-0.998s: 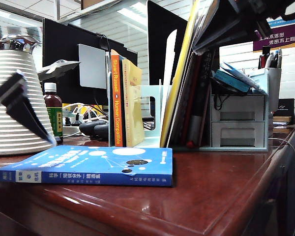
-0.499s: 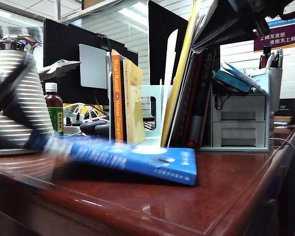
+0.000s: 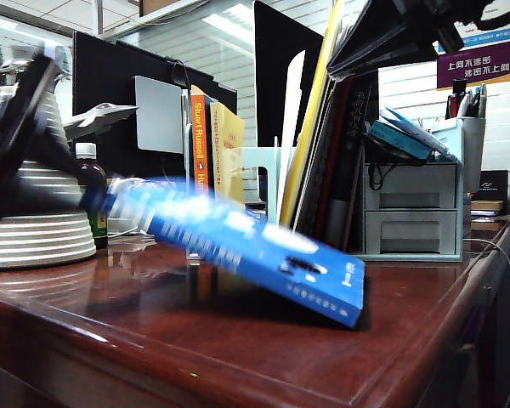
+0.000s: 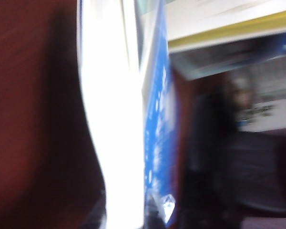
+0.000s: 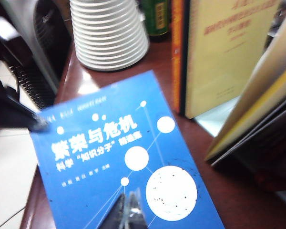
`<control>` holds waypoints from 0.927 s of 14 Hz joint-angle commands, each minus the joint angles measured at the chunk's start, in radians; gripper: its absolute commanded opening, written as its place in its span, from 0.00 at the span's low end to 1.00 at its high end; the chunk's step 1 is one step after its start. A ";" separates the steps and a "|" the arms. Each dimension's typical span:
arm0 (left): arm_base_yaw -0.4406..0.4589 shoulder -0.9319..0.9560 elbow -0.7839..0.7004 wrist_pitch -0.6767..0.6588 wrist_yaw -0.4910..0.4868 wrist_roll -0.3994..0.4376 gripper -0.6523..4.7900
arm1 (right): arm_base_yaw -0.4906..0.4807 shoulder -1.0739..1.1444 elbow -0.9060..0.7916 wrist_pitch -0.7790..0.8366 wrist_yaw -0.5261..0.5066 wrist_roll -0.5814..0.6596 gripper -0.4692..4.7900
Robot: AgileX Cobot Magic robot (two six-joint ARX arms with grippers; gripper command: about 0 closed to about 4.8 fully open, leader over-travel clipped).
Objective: Pick up the blue book and put it on the bookshelf.
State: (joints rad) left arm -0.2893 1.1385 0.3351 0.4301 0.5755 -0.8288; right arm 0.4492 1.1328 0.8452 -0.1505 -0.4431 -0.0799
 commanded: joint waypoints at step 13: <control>-0.006 -0.004 0.299 -0.033 -0.017 -0.130 0.11 | 0.412 0.188 0.007 0.318 0.362 -0.108 1.00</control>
State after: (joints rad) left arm -0.2958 1.1446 0.6140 0.3084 0.5465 -0.9436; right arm 0.8482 1.2984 0.8455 0.1253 -0.1284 -0.1848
